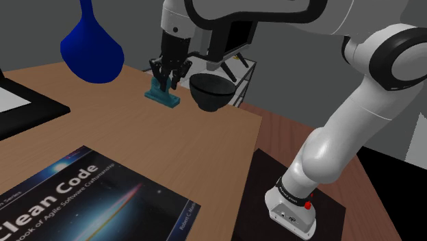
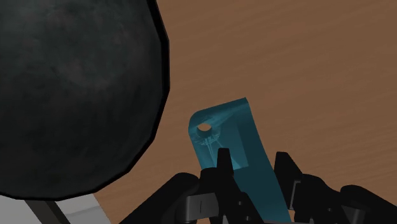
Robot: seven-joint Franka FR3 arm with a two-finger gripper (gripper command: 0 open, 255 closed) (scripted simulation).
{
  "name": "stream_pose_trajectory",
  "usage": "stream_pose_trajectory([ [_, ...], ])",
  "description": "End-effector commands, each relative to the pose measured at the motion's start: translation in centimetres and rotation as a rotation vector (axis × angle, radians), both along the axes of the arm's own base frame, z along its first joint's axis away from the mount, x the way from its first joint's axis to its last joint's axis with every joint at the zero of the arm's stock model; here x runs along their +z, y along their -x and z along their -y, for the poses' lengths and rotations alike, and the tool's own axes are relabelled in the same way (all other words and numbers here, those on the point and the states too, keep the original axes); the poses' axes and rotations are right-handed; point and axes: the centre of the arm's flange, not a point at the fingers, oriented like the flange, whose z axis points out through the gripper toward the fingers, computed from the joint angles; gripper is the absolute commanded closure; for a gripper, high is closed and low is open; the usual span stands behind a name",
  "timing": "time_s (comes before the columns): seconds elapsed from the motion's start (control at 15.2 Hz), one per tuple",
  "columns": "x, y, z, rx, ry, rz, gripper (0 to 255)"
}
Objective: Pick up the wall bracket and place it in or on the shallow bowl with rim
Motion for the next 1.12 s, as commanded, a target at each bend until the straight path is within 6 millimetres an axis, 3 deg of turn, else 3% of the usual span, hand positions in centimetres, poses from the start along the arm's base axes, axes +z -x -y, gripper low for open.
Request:
stream_pose_trajectory([
  [0.0, 0.9, 0.0, 0.0, 0.000, 0.000, -0.001, 255],
  [1.06, 9.4, 0.0, 0.0, 0.000, 0.000, -0.001, 255],
])
